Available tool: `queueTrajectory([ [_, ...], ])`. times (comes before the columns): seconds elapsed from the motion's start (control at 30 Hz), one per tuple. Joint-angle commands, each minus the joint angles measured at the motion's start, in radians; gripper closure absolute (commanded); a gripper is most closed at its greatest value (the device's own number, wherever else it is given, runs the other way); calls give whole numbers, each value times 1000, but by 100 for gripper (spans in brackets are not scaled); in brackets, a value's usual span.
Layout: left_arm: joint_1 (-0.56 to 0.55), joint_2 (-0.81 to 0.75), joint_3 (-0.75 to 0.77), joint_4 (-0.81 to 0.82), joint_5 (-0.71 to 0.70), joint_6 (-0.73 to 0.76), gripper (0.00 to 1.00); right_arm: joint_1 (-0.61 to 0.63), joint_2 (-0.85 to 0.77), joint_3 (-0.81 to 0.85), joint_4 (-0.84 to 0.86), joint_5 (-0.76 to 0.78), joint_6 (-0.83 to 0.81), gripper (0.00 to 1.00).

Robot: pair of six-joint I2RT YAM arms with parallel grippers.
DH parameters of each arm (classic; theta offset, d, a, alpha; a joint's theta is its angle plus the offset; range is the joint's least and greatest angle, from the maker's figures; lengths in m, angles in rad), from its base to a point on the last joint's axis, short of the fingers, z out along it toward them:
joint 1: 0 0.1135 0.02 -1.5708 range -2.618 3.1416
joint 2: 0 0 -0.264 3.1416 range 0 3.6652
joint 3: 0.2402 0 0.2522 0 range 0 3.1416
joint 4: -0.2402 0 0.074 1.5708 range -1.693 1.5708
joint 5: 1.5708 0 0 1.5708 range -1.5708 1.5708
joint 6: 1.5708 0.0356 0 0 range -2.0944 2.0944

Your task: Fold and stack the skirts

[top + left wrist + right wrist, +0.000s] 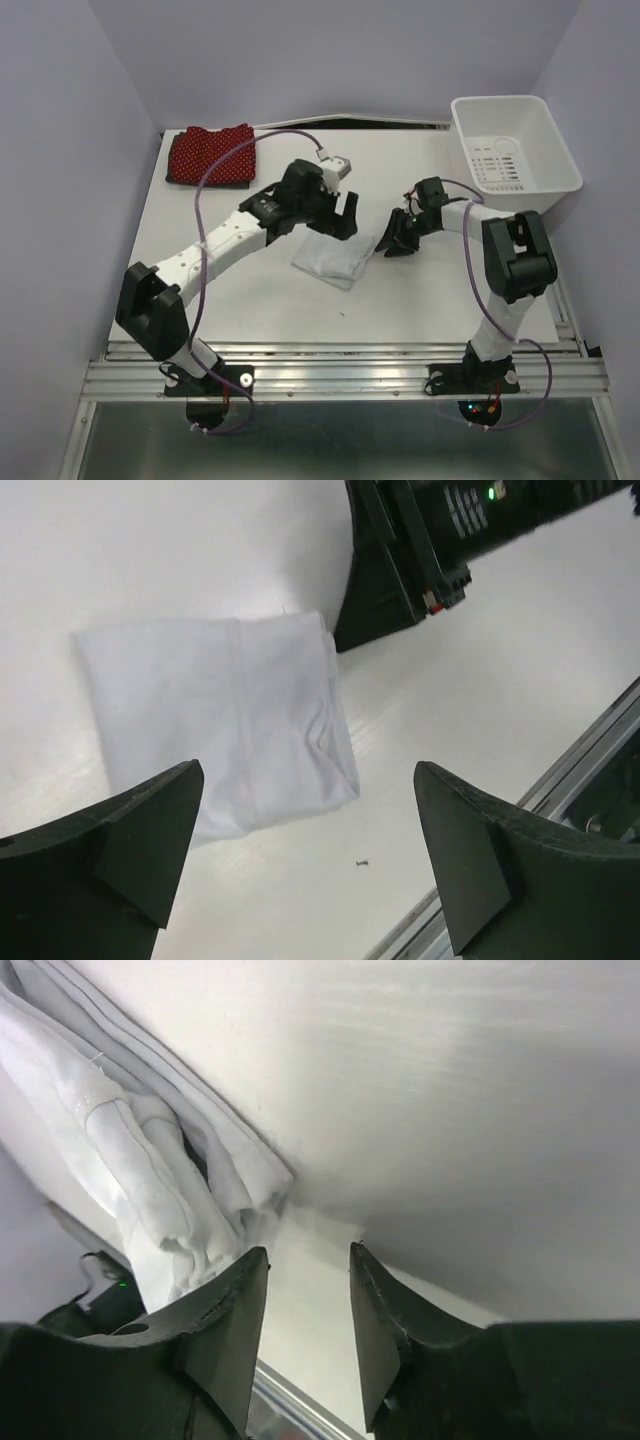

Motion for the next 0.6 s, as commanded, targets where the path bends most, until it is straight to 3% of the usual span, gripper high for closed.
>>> queueTrajectory([
  [0.0,172,-63,-13,106,159,73,1,-39,-77,109,-227,125,-247,55],
  [0.07,203,-35,12,88,193,164,1,-39,-124,131,-229,110,-292,55],
  [0.1,225,67,107,33,281,439,9,21,-179,156,-163,-48,-291,57],
  [0.13,228,90,133,25,282,469,12,22,-189,173,-158,-51,-291,57],
  [0.3,260,277,329,-61,445,564,21,282,-246,183,-94,-2,-395,59],
  [0.4,294,422,496,-178,548,609,27,379,-293,97,-46,93,-496,59],
  [0.47,314,489,550,-170,555,560,36,415,-310,36,6,158,-542,59],
  [0.57,389,512,512,-63,636,427,37,494,-309,-29,58,306,-660,59],
])
